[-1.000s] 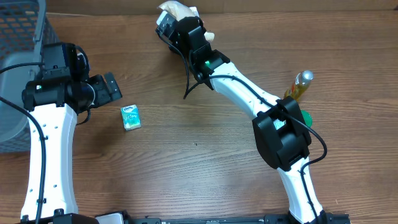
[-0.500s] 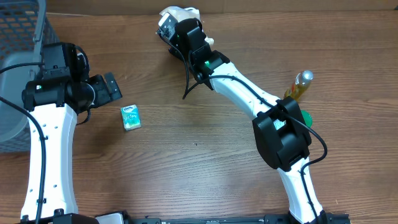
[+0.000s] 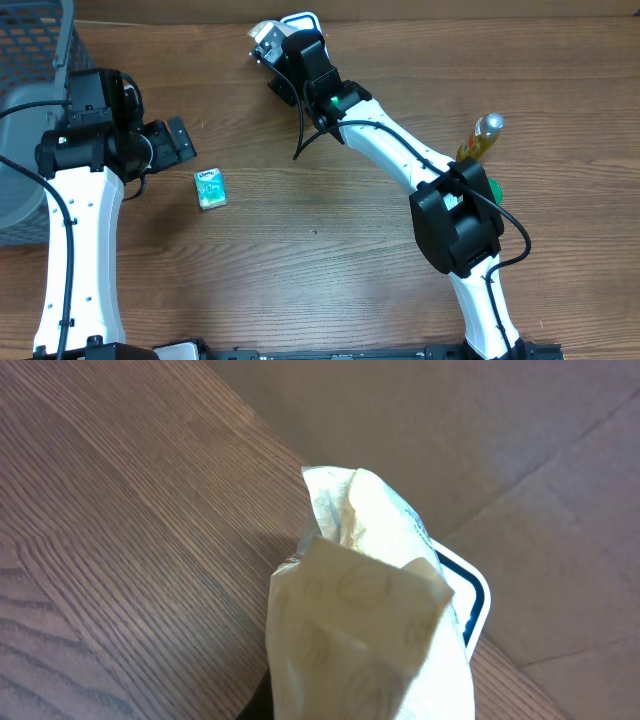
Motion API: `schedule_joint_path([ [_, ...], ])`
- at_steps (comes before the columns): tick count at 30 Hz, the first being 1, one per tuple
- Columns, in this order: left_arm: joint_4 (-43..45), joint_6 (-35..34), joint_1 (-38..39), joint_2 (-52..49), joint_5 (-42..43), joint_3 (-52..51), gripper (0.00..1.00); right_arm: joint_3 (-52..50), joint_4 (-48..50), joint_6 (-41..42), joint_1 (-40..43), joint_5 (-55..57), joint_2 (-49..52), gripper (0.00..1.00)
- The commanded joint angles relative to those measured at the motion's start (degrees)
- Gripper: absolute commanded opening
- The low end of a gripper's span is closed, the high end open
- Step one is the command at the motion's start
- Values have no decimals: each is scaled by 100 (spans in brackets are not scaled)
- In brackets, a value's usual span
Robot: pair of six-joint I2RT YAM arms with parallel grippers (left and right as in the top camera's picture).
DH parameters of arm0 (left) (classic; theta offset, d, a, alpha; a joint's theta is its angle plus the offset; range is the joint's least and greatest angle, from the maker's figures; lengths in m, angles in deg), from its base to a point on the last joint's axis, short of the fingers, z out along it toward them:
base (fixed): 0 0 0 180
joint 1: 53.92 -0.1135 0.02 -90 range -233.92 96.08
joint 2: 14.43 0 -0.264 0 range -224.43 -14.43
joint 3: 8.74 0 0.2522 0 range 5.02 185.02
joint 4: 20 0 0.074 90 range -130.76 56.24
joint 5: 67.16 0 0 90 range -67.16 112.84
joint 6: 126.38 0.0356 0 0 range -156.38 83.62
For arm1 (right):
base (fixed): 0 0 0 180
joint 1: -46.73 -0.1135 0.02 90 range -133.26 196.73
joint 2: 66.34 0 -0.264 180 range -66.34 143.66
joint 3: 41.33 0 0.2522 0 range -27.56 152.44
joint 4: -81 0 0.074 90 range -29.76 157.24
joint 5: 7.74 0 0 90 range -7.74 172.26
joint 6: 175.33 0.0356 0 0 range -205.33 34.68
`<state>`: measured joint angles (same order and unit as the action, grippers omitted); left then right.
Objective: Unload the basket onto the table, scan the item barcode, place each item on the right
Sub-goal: 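Hold the pouch against the scanner window, then carry the pouch down and set it on the table center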
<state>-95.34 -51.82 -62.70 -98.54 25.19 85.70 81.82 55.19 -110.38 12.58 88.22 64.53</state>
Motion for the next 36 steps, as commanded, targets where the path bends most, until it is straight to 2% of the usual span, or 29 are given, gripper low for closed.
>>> schedule_joint_path([
  [1, 7, -39, -20, 48, 55, 79, 99, 90, 22, 153, 33, -116, -289, 4],
  [6, 7, -39, -20, 48, 55, 79, 99, 90, 28, 153, 79, -107, -374, 4],
  [11, 7, -39, -20, 48, 55, 79, 100, 90, -46, 173, 85, -92, -922, 4],
  [16, 7, -39, -20, 48, 55, 79, 100, 90, -636, 850, 107, -98, -1622, 4],
  [21, 7, -39, -20, 48, 55, 79, 99, 90, -2052, 1593, 245, -299, -2138, 4],
  [26, 7, -39, -20, 48, 55, 79, 100, 90, -4109, 2332, 472, -1751, -2256, 4],
  [29, 7, -39, -20, 48, 55, 79, 100, 83, -5346, 2358, 643, -2461, -2236, 4],
  [36, 7, -39, -20, 48, 52, 79, 100, 83, -7436, 2035, 988, -2557, -2236, 4],
])
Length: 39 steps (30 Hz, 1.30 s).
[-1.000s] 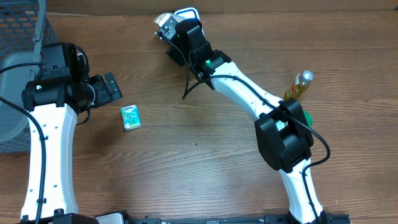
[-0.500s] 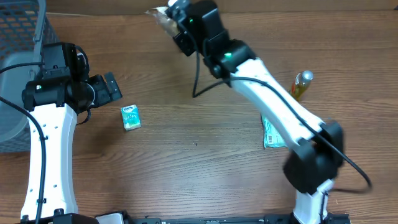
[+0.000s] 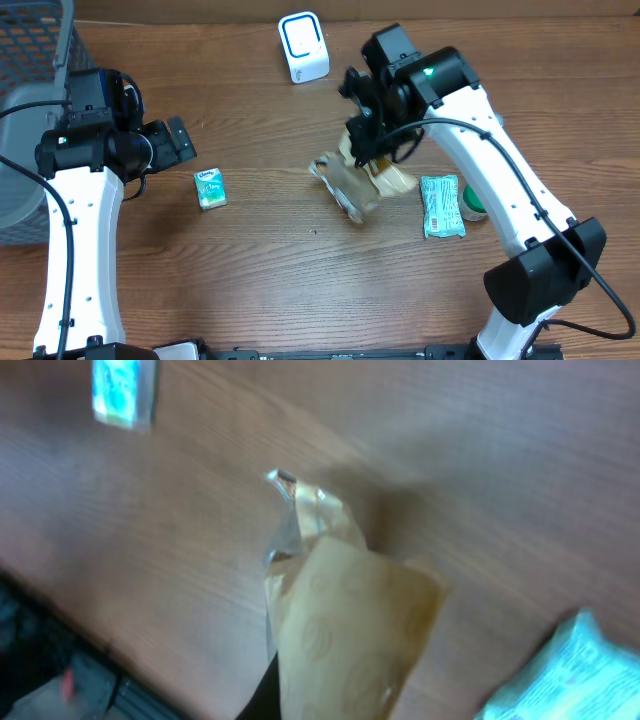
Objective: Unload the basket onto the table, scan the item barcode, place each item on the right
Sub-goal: 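Carry the pouch down and set it on the table center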
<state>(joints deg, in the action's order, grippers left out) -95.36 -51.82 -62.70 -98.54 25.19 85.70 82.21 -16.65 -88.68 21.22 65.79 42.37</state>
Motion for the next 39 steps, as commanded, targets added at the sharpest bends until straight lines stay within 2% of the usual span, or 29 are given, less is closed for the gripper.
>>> schedule_joint_path([
  [1, 9, -39, -20, 48, 55, 79, 100, 44, -409, -166, 151, -313, -20, 4],
  [6, 9, -39, -20, 48, 55, 79, 100, -109, -782, -162, 219, -199, -20, 4],
  [17, 9, -39, -20, 48, 55, 79, 100, -1290, -391, -164, 219, 592, -9, 4],
  [22, 9, -39, -20, 48, 55, 79, 100, -1611, 162, -157, 219, 1532, -9, 29],
  [26, 9, -39, -20, 48, 52, 79, 99, -1681, 461, -153, 219, 1862, -9, 43],
  [30, 9, -39, -20, 48, 55, 79, 100, -1681, 861, 96, 219, 2212, -9, 98],
  [34, 9, -39, -20, 48, 55, 79, 99, -1681, 1552, 1036, 219, 2846, -9, 100],
  [39, 9, -39, -20, 48, 55, 79, 100, -1681, 1829, 1906, 195, 2511, -9, 100],
])
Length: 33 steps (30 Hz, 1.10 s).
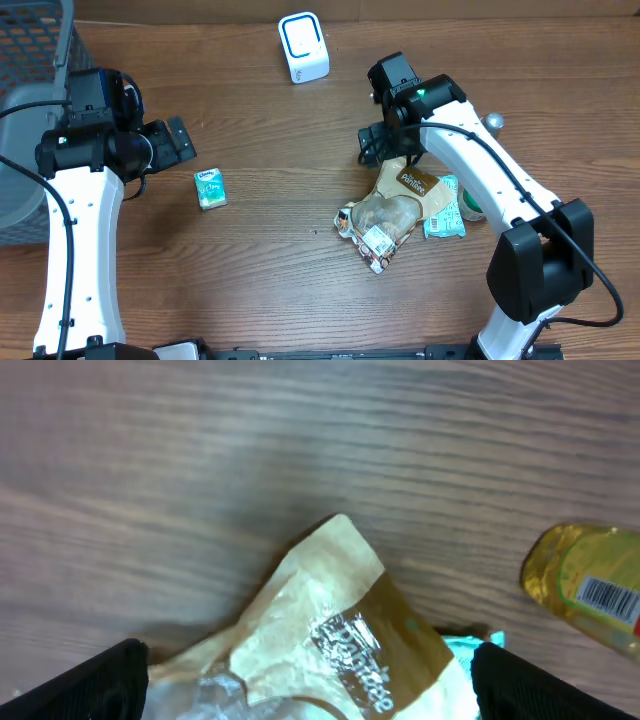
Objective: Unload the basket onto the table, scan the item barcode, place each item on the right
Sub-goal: 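Carry the pouch down and set it on the table center, then release the pouch and raise the right gripper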
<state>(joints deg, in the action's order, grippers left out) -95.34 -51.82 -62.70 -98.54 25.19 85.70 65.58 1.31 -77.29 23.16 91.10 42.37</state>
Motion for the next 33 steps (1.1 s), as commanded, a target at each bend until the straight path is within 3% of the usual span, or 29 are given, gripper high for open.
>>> schedule_joint_path([
  [1, 7, -39, -20, 48, 55, 79, 100, -20, 33, 911, -9, -267, -4, 100],
  [6, 7, -39, -20, 48, 55, 79, 99, -22, 85, 1051, -11, -1998, 9, 98],
  [8, 7, -39, -20, 48, 55, 79, 100, -35, 94, 1060, -39, -2367, 22, 76],
  [10, 7, -39, -20, 48, 55, 79, 100, -85, 142, 1169, -70, -2389, 28, 37],
  [12, 7, -39, -20, 48, 55, 79, 100, -210, 251, 1335, -85, -2393, 37, 9],
  [13, 7, -39, -20, 48, 55, 79, 100, -297, 330, 1456, -92, -2393, 39, 4],
  [23, 7, -39, -20, 48, 55, 79, 99, -1700, 1517, 2048, -122, -2312, 70, 4],
  [26, 7, -39, -20, 48, 52, 79, 100, -1825, 1311, 2048, -116, -1985, 70, 4],
  [33, 7, -39, -20, 48, 55, 79, 99, -1825, 201, 1801, -116, -1078, 70, 16],
])
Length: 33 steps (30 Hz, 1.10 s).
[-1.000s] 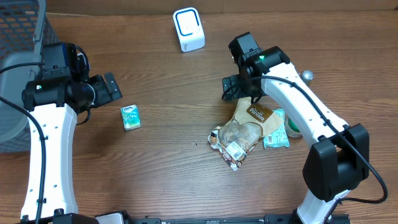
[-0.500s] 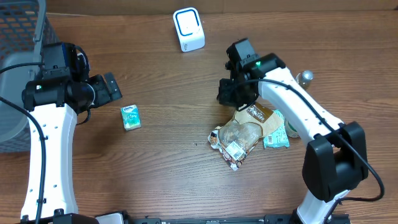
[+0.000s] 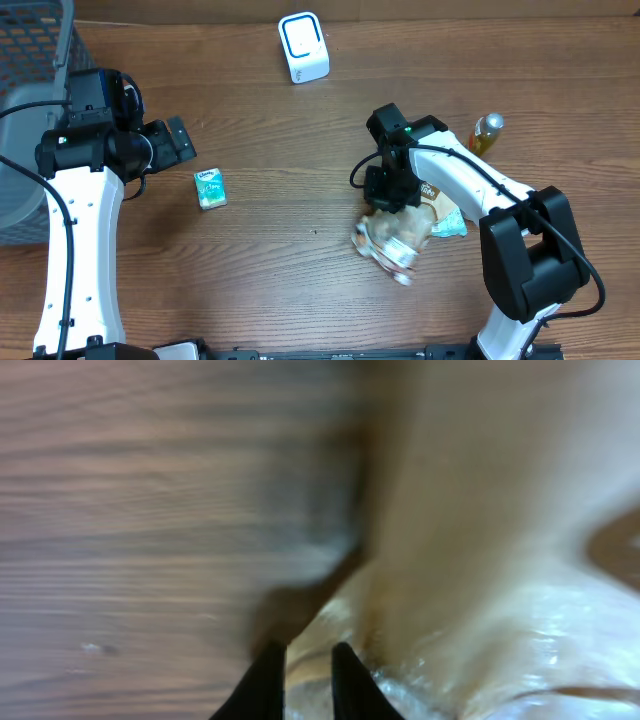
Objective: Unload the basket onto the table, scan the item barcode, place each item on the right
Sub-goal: 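Release the pouch and raise the right gripper, then move the right gripper left over the Kleenex tissue pack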
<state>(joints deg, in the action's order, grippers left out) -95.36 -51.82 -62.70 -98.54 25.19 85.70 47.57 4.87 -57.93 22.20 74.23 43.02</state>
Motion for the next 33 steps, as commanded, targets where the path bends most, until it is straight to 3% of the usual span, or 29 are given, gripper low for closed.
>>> schedule_joint_path([
  [1, 9, -39, -20, 48, 55, 79, 100, -24, -256, -170, -20, 713, 4, 16],
  [5, 9, -39, -20, 48, 55, 79, 100, -22, -332, -214, -20, 570, 4, 16],
  [14, 9, -39, -20, 48, 55, 79, 100, -22, 433, -214, -254, -975, 4, 18],
  [17, 9, -39, -20, 48, 55, 79, 100, -22, 752, -214, -468, -986, 4, 26],
  [22, 9, -39, -20, 48, 55, 79, 100, -24, 1340, -214, -863, -981, 4, 58],
  [26, 9, -39, -20, 48, 52, 79, 99, -74, 1950, -175, -1241, -968, 4, 69],
  [33, 9, -39, -20, 48, 55, 79, 100, -348, 3355, -59, -1864, -774, 33, 74],
])
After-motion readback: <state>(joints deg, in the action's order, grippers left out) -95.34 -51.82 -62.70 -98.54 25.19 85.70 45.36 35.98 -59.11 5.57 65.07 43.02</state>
